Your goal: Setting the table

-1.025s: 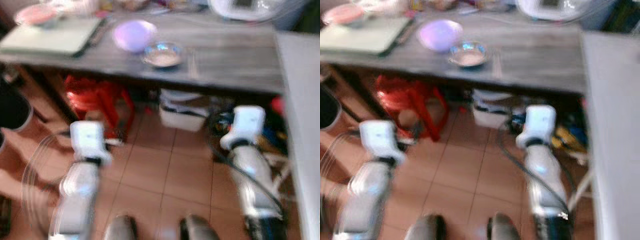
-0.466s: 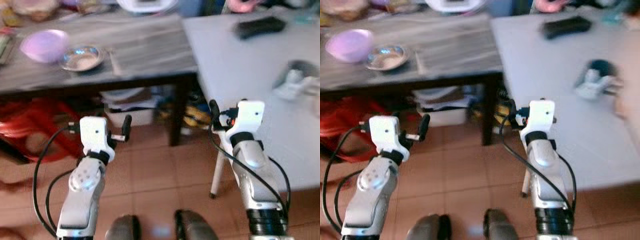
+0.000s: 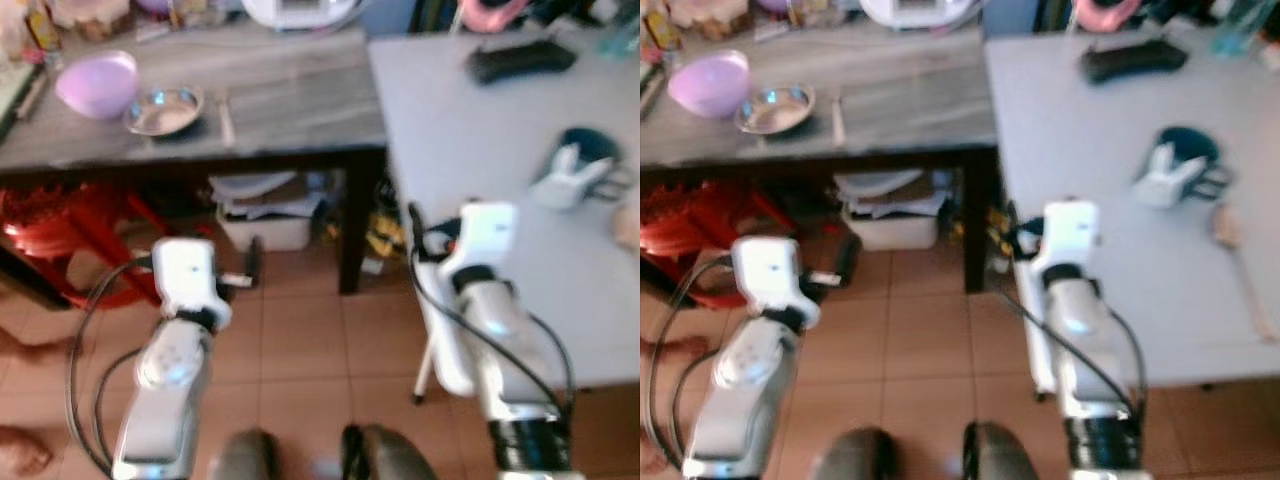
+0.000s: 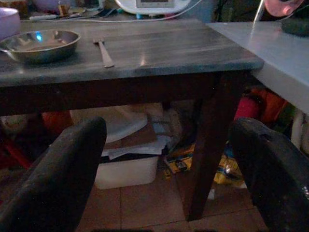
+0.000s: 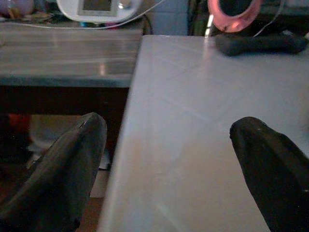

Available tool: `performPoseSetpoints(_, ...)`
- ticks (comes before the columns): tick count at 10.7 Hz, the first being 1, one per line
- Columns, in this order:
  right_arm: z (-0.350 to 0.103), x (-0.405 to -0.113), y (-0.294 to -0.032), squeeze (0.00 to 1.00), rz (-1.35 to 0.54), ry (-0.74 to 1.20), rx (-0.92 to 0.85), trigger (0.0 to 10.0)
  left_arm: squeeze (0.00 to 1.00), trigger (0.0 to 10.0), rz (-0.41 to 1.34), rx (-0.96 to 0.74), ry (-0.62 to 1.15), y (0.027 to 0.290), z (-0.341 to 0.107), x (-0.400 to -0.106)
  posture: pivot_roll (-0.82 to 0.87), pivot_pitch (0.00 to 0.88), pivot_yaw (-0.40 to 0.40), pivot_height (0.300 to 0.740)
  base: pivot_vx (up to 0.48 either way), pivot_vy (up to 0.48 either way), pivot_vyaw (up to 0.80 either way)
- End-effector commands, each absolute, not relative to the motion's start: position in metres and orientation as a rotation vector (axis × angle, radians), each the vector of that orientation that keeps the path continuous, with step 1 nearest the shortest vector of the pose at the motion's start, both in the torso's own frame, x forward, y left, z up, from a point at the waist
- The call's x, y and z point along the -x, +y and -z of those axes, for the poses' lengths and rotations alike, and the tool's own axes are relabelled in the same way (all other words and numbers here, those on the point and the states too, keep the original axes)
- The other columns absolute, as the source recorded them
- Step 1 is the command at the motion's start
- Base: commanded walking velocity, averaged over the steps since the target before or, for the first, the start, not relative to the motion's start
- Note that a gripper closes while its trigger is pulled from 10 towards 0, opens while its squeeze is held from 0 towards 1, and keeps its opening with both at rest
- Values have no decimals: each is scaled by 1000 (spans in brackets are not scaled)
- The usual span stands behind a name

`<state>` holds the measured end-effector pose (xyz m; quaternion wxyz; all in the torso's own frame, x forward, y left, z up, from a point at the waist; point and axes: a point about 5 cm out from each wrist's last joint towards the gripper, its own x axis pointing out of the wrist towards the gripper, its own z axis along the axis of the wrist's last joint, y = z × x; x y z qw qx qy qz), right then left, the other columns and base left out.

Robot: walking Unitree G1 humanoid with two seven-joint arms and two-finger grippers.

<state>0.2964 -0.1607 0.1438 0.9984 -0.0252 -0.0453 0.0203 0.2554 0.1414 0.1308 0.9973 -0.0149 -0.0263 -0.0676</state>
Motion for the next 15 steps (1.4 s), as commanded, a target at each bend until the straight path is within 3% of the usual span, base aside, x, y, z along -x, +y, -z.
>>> performPoseSetpoints(1, -141, -295, -154, 0, -61, -82, 37, 10000, 0, 10000, 104, 14, -44, 149, -129, -253, 1, 169, 40, 740, 0, 0, 0)
performPoseSetpoints(4, -140, -296, -152, 0, -62, -82, 31, 10000, 0, 10000, 111, 10, -43, 148, -129, -253, 17, 165, 48, 740, 0, 0, 0)
performPoseSetpoints(15, -143, -302, -151, 0, -60, -100, 36, 10000, 0, 10000, 123, 5, -49, 147, -131, -254, 15, 157, 49, 740, 0, -438, 0)
